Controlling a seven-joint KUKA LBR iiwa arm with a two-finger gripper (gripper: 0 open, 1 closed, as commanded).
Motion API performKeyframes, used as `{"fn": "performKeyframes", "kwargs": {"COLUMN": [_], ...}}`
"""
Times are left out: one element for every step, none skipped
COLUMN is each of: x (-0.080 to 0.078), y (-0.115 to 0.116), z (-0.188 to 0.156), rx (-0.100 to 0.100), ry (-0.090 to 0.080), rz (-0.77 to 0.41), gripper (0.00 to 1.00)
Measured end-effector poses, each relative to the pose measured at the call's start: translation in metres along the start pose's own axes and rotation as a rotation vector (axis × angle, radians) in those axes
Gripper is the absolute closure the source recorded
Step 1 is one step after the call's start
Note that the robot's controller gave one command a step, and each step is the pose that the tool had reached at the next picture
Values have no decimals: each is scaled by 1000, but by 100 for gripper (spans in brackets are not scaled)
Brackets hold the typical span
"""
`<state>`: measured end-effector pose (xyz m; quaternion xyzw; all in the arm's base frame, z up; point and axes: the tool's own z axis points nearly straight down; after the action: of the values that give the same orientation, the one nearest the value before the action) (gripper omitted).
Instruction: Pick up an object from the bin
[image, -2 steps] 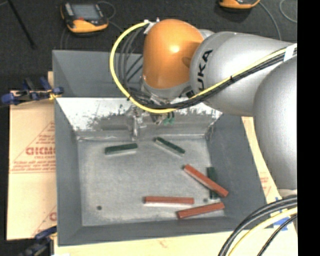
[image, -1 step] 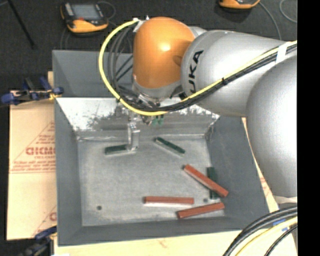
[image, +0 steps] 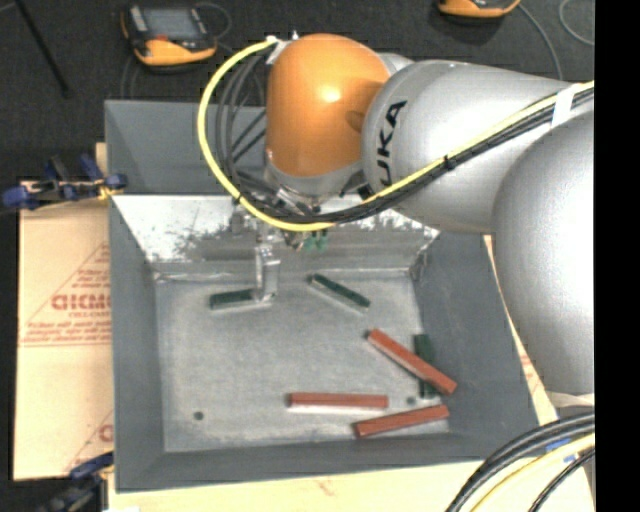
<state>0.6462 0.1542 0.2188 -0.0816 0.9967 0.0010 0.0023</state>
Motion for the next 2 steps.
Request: {"fn": "performKeyframes", "kwargs": {"x": [18,24], "y": [-3,-41], "z": [28,104], "rx": [2,2], "ry": [-8,-4], "rz": [-127,-239], "gripper": [0,0]}}
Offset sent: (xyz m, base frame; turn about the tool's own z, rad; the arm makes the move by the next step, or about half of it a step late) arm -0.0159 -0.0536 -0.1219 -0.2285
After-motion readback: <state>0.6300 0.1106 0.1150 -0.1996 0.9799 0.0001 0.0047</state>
